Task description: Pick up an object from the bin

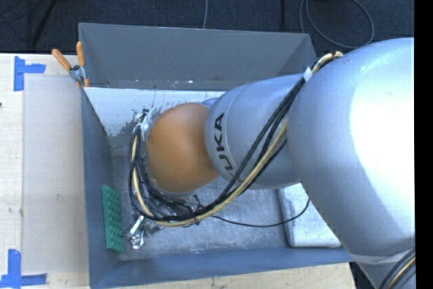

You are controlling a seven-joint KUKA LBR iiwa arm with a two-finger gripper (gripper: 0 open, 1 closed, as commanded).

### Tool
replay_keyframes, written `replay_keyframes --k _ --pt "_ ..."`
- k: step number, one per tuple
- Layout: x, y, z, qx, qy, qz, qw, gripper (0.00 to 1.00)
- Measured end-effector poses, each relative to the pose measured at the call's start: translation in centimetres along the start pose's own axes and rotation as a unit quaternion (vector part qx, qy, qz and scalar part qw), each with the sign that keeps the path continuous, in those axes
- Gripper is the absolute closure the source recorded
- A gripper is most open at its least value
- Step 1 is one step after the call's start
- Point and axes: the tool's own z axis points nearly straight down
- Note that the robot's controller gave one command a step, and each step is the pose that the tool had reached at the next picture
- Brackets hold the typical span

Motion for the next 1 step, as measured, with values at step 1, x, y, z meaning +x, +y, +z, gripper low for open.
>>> replay_keyframes --k 1 --pt "2.05 0.87 -20.6 0.001 -0.0046 0.013 0.9999 1.0"
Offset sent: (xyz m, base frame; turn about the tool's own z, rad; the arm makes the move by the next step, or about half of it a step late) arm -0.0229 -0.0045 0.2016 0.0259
